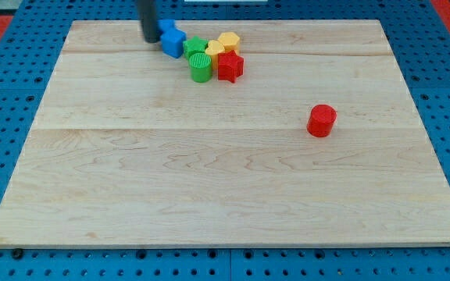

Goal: Move blue blocks towards center

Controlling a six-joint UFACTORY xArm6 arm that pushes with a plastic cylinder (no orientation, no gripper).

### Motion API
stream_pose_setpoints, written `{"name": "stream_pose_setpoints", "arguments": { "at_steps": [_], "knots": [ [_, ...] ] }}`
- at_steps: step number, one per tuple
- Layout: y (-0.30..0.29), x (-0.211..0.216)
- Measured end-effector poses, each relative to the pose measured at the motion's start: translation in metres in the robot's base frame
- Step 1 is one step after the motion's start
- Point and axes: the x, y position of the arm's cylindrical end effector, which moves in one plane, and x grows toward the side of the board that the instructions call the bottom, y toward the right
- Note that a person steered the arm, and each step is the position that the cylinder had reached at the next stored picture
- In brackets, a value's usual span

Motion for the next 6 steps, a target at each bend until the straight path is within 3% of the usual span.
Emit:
{"name": "stream_pose_setpoints", "arguments": {
  "at_steps": [1,2,3,5,6],
  "knots": [
    [0.005,-0.010],
    [-0.031,-0.004],
    [-0.057,0.024],
    [0.018,0.028],
    [0.027,0.028]
  ]
}}
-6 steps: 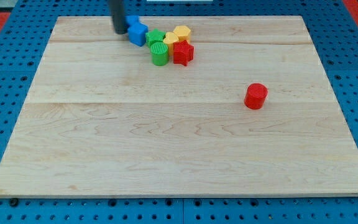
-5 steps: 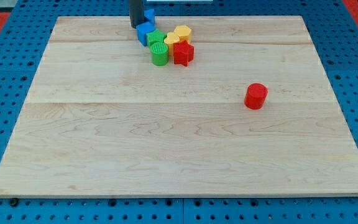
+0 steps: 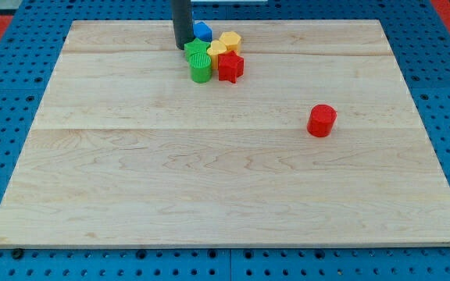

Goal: Move blue blocks towards center

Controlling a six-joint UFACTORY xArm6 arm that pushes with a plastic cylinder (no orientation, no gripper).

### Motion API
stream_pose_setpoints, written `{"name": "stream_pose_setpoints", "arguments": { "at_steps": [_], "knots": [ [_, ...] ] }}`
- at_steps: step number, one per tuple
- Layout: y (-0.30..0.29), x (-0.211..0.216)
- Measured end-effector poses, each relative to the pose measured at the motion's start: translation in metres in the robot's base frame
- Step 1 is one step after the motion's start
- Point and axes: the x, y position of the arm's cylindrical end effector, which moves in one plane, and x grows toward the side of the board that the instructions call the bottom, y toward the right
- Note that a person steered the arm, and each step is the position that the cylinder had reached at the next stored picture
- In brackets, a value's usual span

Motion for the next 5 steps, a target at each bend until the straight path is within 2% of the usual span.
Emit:
{"name": "stream_pose_setpoints", "arguments": {
  "at_steps": [1,3,5],
  "knots": [
    [-0.043,0.000],
    [-0.056,-0.046],
    [0.000,-0.045]
  ]
}}
